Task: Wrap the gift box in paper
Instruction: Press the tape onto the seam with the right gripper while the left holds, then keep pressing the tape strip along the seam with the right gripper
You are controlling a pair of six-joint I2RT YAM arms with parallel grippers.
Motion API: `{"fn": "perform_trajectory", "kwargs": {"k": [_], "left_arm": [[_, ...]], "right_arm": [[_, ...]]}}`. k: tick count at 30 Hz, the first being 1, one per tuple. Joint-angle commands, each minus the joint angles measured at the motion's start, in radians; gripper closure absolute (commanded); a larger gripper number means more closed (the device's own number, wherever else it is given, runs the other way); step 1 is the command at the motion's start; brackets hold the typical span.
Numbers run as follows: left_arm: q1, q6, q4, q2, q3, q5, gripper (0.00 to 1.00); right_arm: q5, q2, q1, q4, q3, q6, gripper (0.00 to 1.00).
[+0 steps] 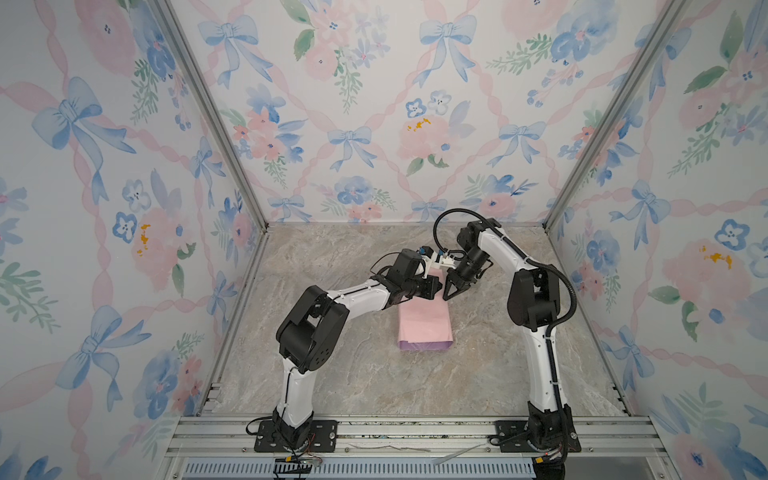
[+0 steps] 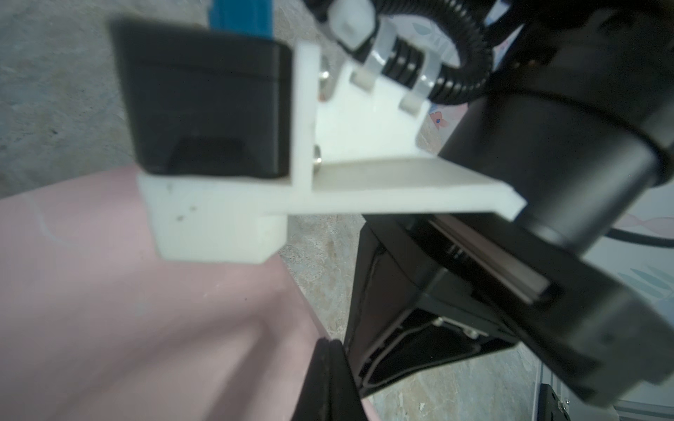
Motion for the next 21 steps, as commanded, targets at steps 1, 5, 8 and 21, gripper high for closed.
{"fn": "perform_trajectory", "kwargs": {"k": [1,5,8,21], "left_arm": [[-0.008,-0.012,0.019,0.035,0.028,0.015,0.98],[-0.007,-0.015,0.016,0.052,0.028,0.012,0.98],[-0.007,-0.014,0.016,0.061,0.024,0.006,0.98],[-0.009,0.019,0.001,0.036,-0.084,-0.038,1.00]], "right_arm": [[0.005,0.011,0.001,-0.003,0.002,0.010,1.00],[0.006,0.006,0.000,-0.001,-0.004,0.010,1.00],[0.007,0.004,-0.002,0.000,-0.007,0.010,1.00],[0.007,-0.002,-0.009,0.002,-0.008,0.012,1.00]]}}
